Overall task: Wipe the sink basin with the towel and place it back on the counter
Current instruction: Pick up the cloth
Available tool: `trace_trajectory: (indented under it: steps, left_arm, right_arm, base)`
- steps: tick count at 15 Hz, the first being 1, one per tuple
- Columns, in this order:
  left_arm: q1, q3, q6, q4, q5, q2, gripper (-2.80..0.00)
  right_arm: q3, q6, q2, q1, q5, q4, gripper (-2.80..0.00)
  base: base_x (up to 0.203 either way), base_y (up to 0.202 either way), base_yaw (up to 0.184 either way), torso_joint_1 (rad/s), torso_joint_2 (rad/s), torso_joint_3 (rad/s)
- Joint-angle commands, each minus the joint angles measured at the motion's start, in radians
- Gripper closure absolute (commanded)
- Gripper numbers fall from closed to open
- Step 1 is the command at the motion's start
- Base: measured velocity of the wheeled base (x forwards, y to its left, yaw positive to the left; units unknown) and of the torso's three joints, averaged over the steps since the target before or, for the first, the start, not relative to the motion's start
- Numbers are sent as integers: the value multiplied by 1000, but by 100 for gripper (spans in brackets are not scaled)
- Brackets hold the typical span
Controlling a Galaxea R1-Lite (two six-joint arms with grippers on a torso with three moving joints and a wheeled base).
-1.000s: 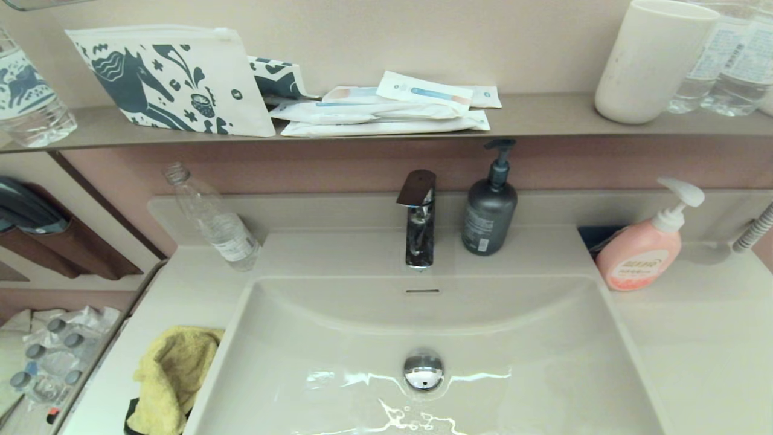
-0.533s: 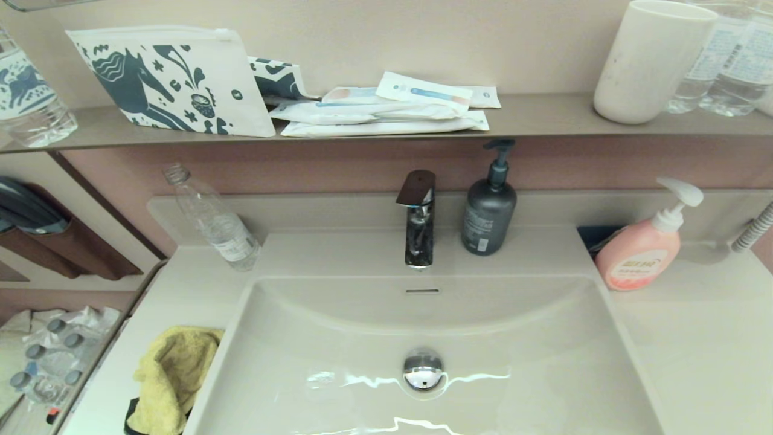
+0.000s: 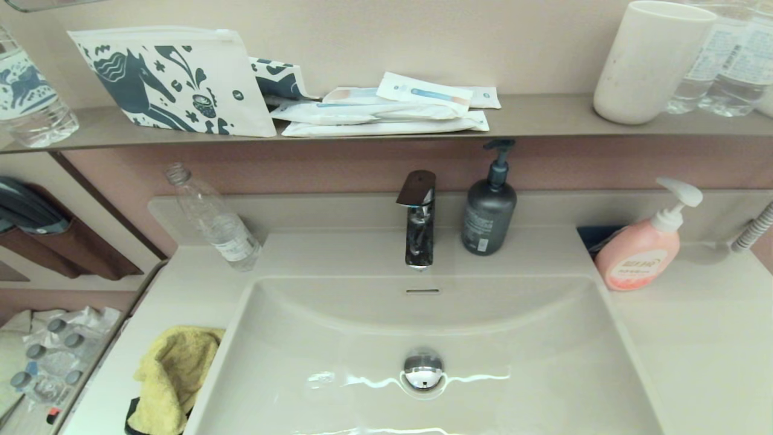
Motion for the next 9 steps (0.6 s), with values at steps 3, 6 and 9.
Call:
trace_trajectory:
  steps: [3,6,9]
  left_arm:
    - [0,0,0,-1,0,2,0]
    - [0,0,0,-1,0,2,0]
    - [0,0,0,-1,0,2,0]
  right_arm:
    - [128,112,-15,0,127,-72,0]
    - [136,87,-15,0,215,-39,0]
    - [138,6,-15,0,230,54,0]
  base:
    - [0,0,0,0,0,0]
    - [0,0,0,0,0,0]
    - [0,0,0,0,0,0]
